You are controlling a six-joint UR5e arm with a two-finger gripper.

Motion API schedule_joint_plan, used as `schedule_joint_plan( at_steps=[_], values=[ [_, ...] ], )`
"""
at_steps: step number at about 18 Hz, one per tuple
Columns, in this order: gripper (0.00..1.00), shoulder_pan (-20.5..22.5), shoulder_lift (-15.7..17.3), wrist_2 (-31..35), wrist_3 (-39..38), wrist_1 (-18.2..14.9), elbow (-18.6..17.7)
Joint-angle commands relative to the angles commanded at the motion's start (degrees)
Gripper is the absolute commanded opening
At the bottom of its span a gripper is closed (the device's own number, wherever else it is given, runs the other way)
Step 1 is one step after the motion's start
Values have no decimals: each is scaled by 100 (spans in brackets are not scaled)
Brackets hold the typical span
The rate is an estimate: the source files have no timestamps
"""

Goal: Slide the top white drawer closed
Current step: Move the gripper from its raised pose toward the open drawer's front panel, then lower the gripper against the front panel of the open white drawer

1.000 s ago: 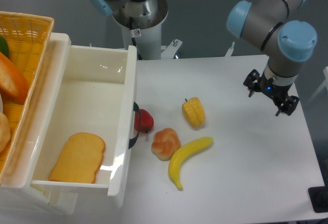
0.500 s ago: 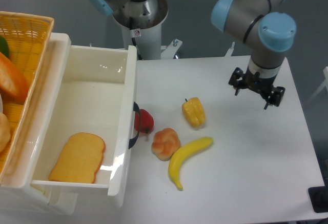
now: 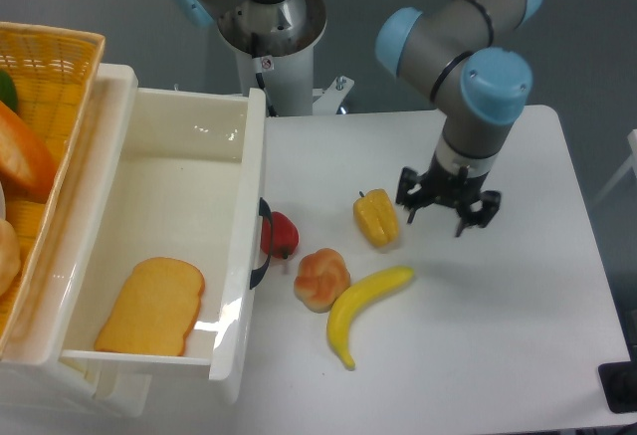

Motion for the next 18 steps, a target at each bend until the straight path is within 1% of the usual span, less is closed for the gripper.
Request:
schedule_joint_plan(
  at_steps=[1, 2, 4, 5, 6, 7, 9, 12, 14, 16, 18],
  values=[
    [27, -88, 0, -62, -159, 0, 9],
    [26, -176, 0, -158, -230, 0, 9],
    [16, -299, 9, -509, -353, -17, 0],
    [8, -343, 35, -650, -406, -113, 0],
    [2, -396, 61, -747, -424, -332, 0],
    [0, -431, 88, -818, -424, -560, 0],
    [0, -449, 193, -976, -416, -956, 0],
    [0, -353, 246, -1704, -433, -1422, 9],
    [0, -177, 456, -1960, -424, -1765, 26],
    [0, -168, 483, -2092, -424, -1889, 70],
    [0, -203, 492, -2198, -424, -1898, 79]
  ],
)
